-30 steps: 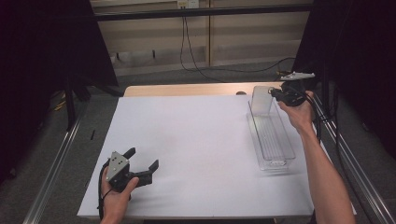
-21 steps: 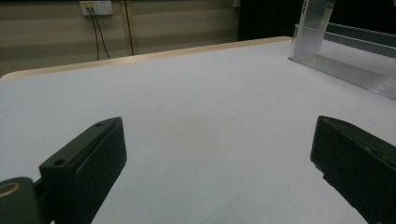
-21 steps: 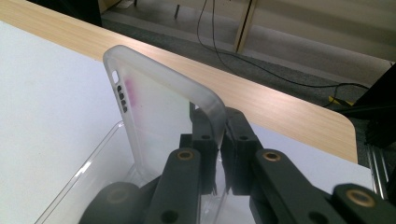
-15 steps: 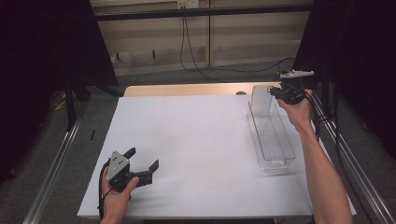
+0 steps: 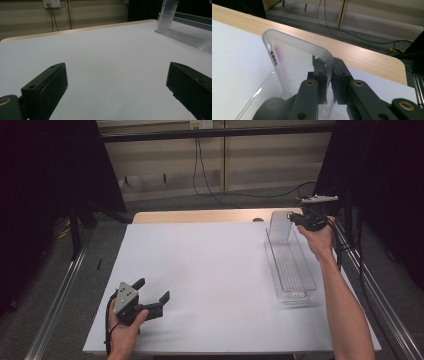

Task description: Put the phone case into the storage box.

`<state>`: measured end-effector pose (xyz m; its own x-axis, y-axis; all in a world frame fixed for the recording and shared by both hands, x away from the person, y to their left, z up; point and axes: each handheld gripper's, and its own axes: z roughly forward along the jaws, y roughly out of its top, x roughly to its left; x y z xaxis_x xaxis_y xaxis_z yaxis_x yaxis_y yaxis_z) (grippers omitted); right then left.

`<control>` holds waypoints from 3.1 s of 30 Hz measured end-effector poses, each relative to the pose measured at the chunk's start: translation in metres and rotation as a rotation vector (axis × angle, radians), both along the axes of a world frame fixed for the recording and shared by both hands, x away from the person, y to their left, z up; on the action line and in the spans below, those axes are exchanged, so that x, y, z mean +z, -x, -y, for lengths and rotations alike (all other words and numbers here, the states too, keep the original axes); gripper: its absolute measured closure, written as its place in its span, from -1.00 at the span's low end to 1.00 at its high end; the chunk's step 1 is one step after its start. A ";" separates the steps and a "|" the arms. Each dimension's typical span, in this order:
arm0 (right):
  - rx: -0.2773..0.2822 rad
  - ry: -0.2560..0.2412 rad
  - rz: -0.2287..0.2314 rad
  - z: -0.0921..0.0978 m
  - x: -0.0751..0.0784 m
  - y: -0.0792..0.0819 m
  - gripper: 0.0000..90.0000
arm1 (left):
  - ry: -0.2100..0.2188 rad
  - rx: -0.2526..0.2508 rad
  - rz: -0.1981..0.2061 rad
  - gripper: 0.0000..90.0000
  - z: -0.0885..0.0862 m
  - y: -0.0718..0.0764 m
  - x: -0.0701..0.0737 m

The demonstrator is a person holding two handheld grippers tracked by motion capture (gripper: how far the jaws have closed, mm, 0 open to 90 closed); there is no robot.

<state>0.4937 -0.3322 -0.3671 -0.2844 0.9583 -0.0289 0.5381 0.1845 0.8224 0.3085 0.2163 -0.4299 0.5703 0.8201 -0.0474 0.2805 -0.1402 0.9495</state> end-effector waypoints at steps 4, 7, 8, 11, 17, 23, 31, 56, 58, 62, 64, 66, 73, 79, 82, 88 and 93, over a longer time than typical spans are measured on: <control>-0.007 -0.008 0.001 0.000 -0.001 -0.001 0.84 | -0.002 0.001 -0.001 -0.92 0.000 0.000 0.000; -0.006 -0.011 0.003 0.000 -0.001 -0.001 0.84 | 0.000 0.002 -0.002 -0.92 0.000 0.000 0.000; -0.008 -0.011 0.004 0.000 -0.001 -0.001 0.83 | 0.000 0.002 -0.002 -0.92 0.000 0.000 0.000; -0.009 -0.013 0.004 0.000 -0.001 -0.002 0.83 | 0.000 0.001 -0.001 -0.92 0.000 0.000 0.000; -0.017 -0.019 0.000 0.001 -0.002 -0.002 0.77 | 0.001 0.003 0.000 -0.92 -0.001 0.000 0.000; -0.023 -0.019 0.004 0.000 -0.002 -0.001 0.72 | 0.000 0.002 0.002 -0.92 0.000 0.000 0.000; -0.039 -0.029 0.010 0.002 0.000 0.002 0.63 | -0.003 0.003 0.004 -0.92 -0.001 0.001 0.001; -0.084 -0.102 0.041 0.011 -0.004 0.020 -0.46 | 0.018 0.015 0.033 -0.93 -0.002 0.001 0.004; -0.087 -0.108 0.038 0.010 -0.004 0.021 -0.58 | 0.017 0.015 0.035 -0.93 -0.003 0.001 0.004; -0.095 -0.124 0.052 0.011 -0.006 0.024 -0.77 | 0.020 0.011 0.041 -0.93 -0.004 0.004 0.005; -0.083 -0.143 0.064 0.011 -0.007 0.027 -0.78 | 0.026 0.014 0.045 -0.93 -0.004 0.005 0.005; -0.097 -0.154 0.072 0.010 -0.006 0.030 -0.78 | 0.026 0.013 0.047 -0.93 -0.005 0.005 0.005; -0.114 -0.170 0.103 0.005 -0.003 0.040 -0.71 | 0.026 0.010 0.059 -0.93 -0.006 0.007 0.007; -0.110 -0.159 0.125 0.001 0.001 0.047 -0.72 | 0.027 0.010 0.062 -0.93 -0.006 0.007 0.008; -0.119 -0.143 0.138 0.000 0.001 0.051 -0.74 | 0.029 0.010 0.065 -0.93 -0.006 0.008 0.008; -0.131 -0.159 0.142 0.002 -0.003 0.059 -0.78 | 0.025 0.015 0.072 -0.93 -0.009 0.008 0.009; -0.121 -0.162 0.131 0.001 -0.007 0.066 -0.82 | 0.037 0.019 0.074 -0.93 -0.009 0.010 0.009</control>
<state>0.4281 -0.3329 -0.3741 -0.1711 0.9803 0.0989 0.4349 -0.0149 0.9003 0.2986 0.2248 -0.4205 0.5582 0.8289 -0.0362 0.2112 -0.0998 0.9723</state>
